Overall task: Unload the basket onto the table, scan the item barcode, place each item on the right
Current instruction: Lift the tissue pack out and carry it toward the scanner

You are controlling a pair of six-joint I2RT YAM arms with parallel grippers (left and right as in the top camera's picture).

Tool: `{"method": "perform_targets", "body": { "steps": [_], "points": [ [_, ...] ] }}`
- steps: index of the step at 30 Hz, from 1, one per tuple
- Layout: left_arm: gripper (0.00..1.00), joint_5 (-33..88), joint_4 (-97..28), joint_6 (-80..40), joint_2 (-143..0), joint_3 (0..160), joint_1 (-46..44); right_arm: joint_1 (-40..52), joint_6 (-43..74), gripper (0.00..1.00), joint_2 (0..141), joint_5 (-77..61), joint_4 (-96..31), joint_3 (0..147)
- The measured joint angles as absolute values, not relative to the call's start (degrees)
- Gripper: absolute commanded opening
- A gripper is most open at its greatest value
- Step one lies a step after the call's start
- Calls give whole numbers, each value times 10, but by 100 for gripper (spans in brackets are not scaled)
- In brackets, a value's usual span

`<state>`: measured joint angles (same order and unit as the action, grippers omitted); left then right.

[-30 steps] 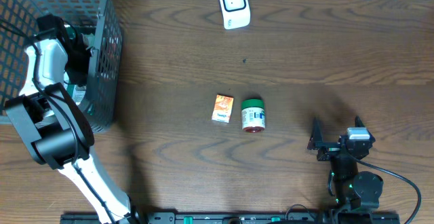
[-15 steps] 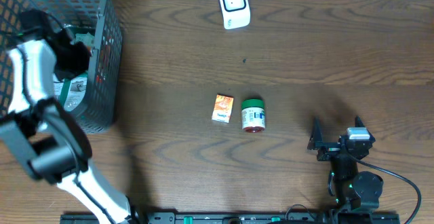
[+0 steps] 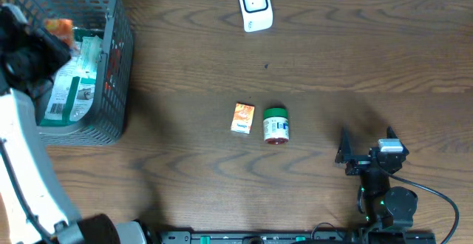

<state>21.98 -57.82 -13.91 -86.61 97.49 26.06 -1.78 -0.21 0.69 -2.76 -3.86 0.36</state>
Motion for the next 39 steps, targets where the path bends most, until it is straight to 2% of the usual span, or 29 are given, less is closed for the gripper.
{"method": "perform_targets", "body": {
  "steps": [8,22,33,39],
  "points": [
    [31,384,-696,-87,-858,968,202,-18,-2,99,7,-28,-39,4],
    [31,623,-703,22,-861,845,102,-18,-2,99,7,-28,-39,4],
    [31,656,-615,35,-864,723,40,-18,-2,99,7,-28,-39,4],
    [31,651,-482,-2,-865,629,-1,-18,-2,99,7,-28,-39,4]
  ]
}}
